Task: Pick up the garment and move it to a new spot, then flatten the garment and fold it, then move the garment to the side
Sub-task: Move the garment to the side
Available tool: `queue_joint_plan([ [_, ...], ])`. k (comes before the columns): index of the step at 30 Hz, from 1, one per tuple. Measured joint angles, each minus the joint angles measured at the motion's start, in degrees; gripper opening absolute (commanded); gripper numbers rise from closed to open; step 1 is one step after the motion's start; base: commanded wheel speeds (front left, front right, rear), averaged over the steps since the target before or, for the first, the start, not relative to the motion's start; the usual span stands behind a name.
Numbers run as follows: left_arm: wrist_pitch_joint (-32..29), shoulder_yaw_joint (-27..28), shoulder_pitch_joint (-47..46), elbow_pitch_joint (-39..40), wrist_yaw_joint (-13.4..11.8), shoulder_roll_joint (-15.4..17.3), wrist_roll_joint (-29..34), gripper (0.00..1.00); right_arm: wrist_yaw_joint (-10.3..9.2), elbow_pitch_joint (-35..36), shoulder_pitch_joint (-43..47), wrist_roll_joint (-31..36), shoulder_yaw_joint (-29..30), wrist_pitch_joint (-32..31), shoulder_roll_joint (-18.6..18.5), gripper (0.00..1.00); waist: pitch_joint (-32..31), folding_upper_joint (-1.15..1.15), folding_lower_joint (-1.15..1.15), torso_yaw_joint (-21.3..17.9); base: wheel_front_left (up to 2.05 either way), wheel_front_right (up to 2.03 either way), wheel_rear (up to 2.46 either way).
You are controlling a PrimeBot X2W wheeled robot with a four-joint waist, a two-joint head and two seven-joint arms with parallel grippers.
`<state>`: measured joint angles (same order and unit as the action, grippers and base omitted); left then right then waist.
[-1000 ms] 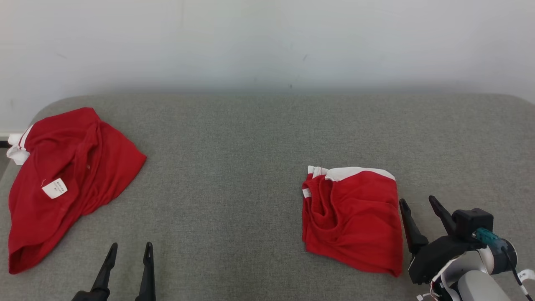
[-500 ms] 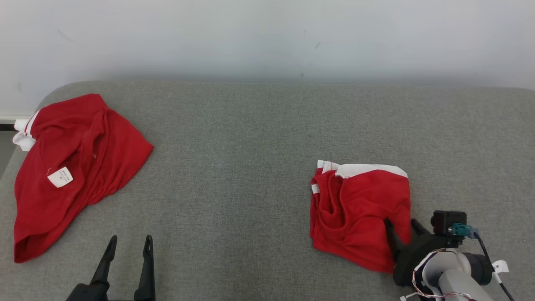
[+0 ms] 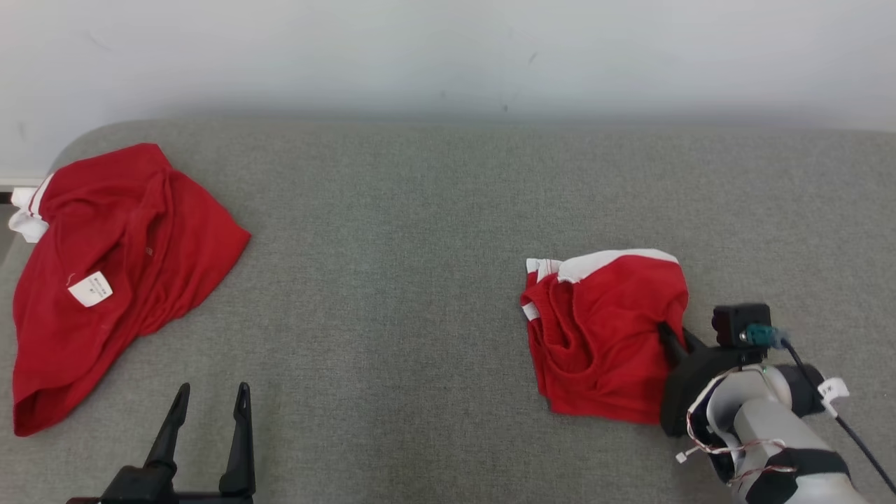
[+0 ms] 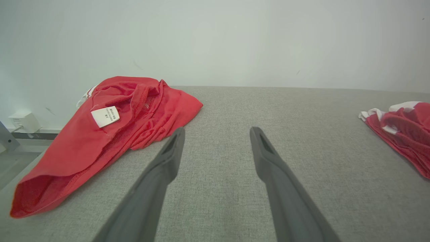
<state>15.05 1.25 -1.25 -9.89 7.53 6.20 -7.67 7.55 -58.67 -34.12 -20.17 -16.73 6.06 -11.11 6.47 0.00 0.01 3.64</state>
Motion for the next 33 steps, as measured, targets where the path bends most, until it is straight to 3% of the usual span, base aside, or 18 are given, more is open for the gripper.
queue_joint_plan([
  [8, -0.01, -0.51, -2.38, 2.02, 0.0, 0.18, -1.15, 1.0, 0.0, 2.68, -7.42, -0.18, -9.35, -2.74, -7.7, 0.0, 3.51, 0.0, 0.0, -1.04, 0.0, 0.0, 0.0],
  [15, 0.0, -1.36, -5.42, 4.16, 0.01, 1.64, -1.56, 1.0, 0.0, 5.54, -13.84, -1.81, -13.95, -4.78, -14.44, 0.0, 8.08, 0.0, 0.0, -2.21, 0.0, 0.0, 0.0],
  [33, -0.01, 1.55, -8.88, 13.49, 0.01, 5.76, -0.99, 1.0, 0.0, 7.26, -27.21, -4.81, -14.91, -7.87, -32.06, 0.0, 22.24, 0.01, 0.0, -7.71, 0.0, 0.0, 0.0],
])
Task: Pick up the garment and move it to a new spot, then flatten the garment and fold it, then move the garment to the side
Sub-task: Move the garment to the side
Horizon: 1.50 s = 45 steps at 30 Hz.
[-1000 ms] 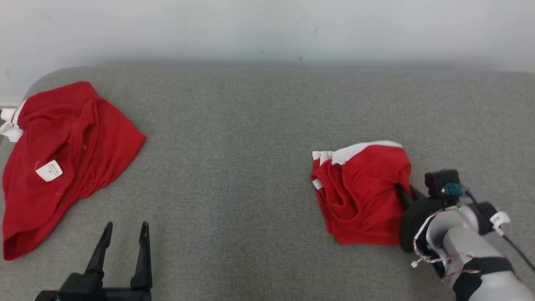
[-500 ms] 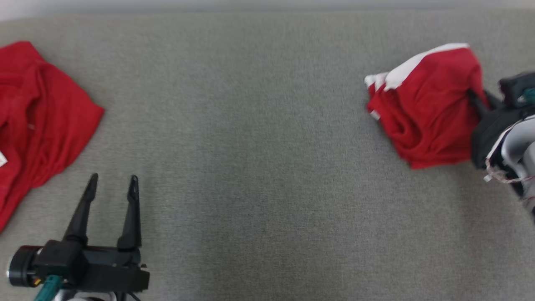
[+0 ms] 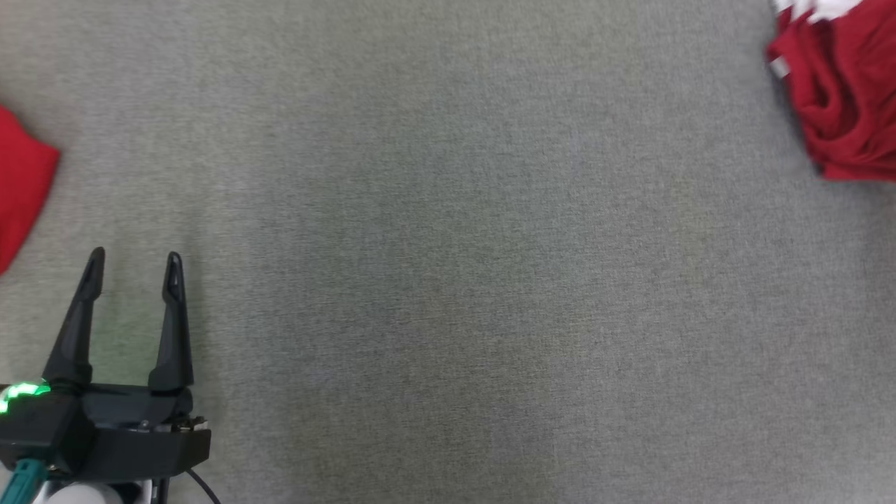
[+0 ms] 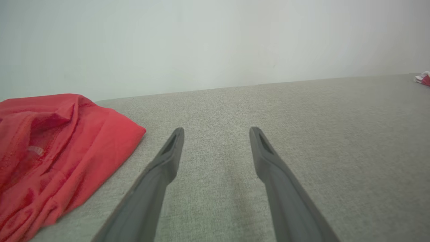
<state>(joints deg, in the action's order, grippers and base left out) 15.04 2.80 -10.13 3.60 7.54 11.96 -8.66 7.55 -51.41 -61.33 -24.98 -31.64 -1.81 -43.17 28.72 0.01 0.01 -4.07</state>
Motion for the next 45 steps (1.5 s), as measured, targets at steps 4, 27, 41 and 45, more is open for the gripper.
queue_joint_plan([
  [4, 0.0, 0.54, 0.02, 1.36, 0.0, 0.54, 0.02, 1.0, 0.0, -0.1, -1.7, 0.71, 0.35, -0.48, -1.75, 0.0, 1.37, 0.0, 0.0, -0.93, 0.0, 0.0, 0.0],
  [27, 0.0, 1.75, 0.75, 0.55, -0.07, -0.69, -0.43, 1.0, 0.0, -4.14, -6.73, 6.39, 9.8, 6.37, 1.26, 1.0, 0.03, -0.01, -0.01, -1.01, 0.0, 0.0, 0.0],
  [41, 0.01, 3.87, 8.33, -3.31, -0.47, -3.87, -0.67, 1.0, 0.0, 7.99, 9.11, 5.34, 18.46, 16.51, 14.18, 1.0, -12.15, -0.02, -0.02, -0.85, 0.0, 0.0, 0.0],
  [45, 0.0, 3.48, 9.37, -4.64, -0.46, -4.67, -0.67, 1.0, 0.0, 13.73, 17.35, 6.53, 22.21, 16.73, 16.97, 1.0, -15.44, -0.02, -0.03, -0.48, 0.0, 0.0, 0.0],
])
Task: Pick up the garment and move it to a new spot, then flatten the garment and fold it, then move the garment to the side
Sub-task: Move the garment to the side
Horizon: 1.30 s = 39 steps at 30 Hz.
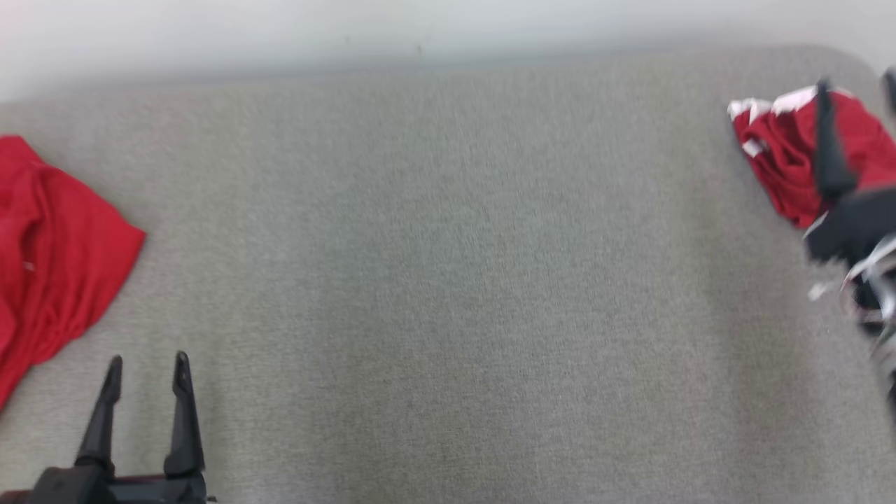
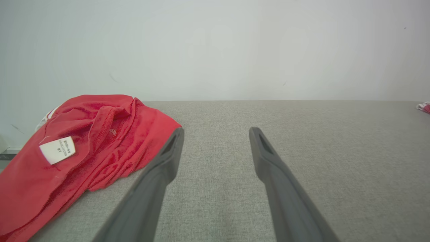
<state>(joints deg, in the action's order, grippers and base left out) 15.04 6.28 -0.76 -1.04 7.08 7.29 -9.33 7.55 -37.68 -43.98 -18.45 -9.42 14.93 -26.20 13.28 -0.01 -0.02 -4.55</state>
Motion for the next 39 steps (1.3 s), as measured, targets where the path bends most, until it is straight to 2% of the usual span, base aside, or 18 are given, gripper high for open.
queue_joint_plan([
  [12, 0.0, -1.47, 2.09, -3.05, 0.04, -1.47, 0.26, 1.0, 0.0, 18.24, 23.43, 3.56, 7.03, -1.42, 9.18, 1.0, -7.83, 0.0, 0.0, 2.36, 0.0, 0.0, 0.0],
  [19, 0.0, -1.81, 2.88, -4.3, 0.07, -1.51, 0.26, 1.0, 0.0, 25.71, 34.11, 4.54, 8.89, -2.36, 13.68, 1.0, -10.23, 0.0, 0.01, 3.95, 0.0, 0.0, 0.0],
  [28, 0.0, -2.13, 4.33, -5.61, 0.32, -1.42, 0.26, 1.0, 0.0, 29.59, 44.04, 5.2, 9.26, -1.8, 18.18, 1.0, -12.29, 0.0, 0.01, 4.64, 0.0, 0.0, 0.0],
  [39, 0.0, -2.81, 5.37, -6.95, 0.33, -1.42, 0.29, 1.0, 0.0, 32.07, 49.87, 5.41, 10.73, -1.19, 20.83, 1.0, -13.92, 0.0, 0.02, 5.28, 0.0, 0.0, 0.0],
])
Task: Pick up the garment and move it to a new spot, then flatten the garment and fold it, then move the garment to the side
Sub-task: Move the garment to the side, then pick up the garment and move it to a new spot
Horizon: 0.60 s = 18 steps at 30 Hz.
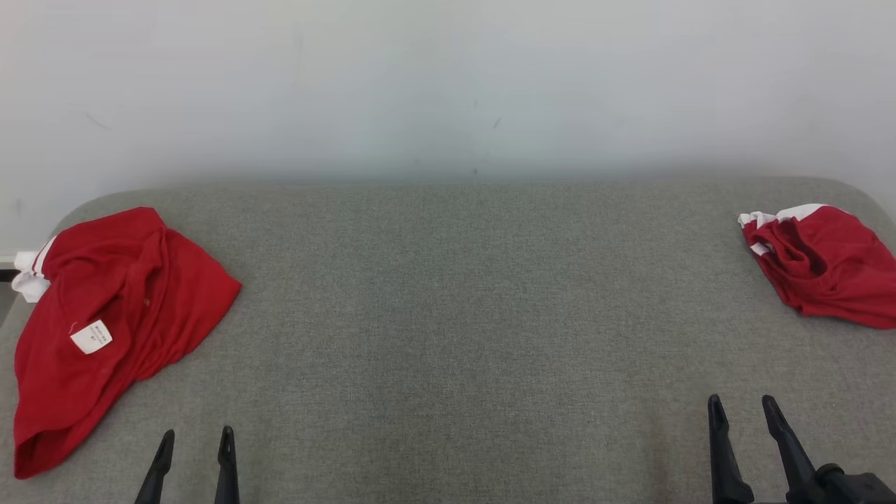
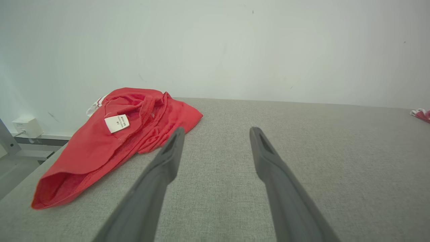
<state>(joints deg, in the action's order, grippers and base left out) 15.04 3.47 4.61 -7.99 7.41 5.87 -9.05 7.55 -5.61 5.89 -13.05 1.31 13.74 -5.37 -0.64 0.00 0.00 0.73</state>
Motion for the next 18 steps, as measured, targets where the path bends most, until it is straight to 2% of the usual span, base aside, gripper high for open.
queue_joint_plan([
  [18, 0.0, -0.2, 0.08, -0.6, 0.09, 0.01, -0.01, 1.0, 0.0, -0.77, 1.31, 0.07, -0.09, 0.43, 1.24, 1.0, -0.16, 0.0, 0.0, 0.23, 0.0, 0.0, 0.0],
])
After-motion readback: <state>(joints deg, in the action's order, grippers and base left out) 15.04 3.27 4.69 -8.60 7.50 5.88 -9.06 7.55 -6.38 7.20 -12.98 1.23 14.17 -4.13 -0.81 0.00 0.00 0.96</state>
